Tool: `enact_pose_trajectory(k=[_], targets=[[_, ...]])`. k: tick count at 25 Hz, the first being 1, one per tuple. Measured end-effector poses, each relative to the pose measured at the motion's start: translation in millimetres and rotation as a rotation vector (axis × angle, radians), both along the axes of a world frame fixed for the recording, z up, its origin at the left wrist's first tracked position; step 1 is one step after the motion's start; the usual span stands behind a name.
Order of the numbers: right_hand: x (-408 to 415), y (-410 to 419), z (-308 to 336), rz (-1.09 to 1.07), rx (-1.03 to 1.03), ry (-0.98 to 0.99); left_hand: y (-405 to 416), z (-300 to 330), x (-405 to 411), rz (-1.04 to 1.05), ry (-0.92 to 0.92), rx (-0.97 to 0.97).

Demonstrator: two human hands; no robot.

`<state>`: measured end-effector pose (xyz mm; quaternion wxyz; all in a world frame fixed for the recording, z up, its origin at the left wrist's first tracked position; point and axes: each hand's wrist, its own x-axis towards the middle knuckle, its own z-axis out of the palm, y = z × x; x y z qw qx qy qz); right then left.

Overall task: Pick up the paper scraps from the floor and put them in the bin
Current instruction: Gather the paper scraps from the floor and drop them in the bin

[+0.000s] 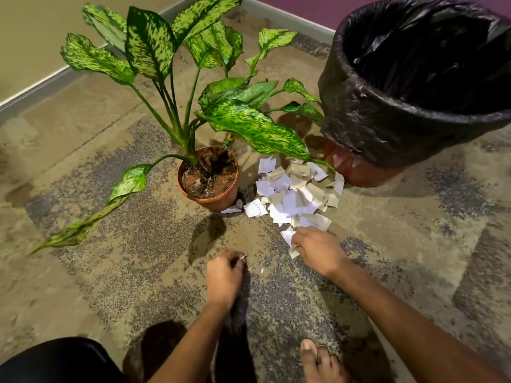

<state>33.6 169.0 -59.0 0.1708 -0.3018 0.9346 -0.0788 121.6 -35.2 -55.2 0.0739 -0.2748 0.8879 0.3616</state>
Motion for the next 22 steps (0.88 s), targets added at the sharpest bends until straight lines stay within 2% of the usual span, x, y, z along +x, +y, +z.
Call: enact_pose_trajectory(k=[3,5,7,13,15,19,22], targets=[[-5,1,7,-0.184,-0.134,-0.116,-6,1,-2,0.043,-0.055,0.11],[-11,7,9,-0.314,-0.201,-0.157,-8,0,0,-0.013,-0.068,0.111],[-18,13,10,-0.35,-0.196,-0.168,-7,0,5,-0.073,-0.073,0.085],[-18,4,15,-0.316,0.136,-0.169,4,-4,20,-0.211,-0.078,-0.015],[-17,-4,15,-0.279,0.187,-0.18,10,-1,22,-0.223,-0.1,-0.013],[-9,-16,8,-0.114,0.29,-0.104,21,0,21,-0.278,-0.103,-0.163],[-6,-20,10,-0.078,0.301,-0.087,26,-2,17,-0.3,-0.169,-0.199]])
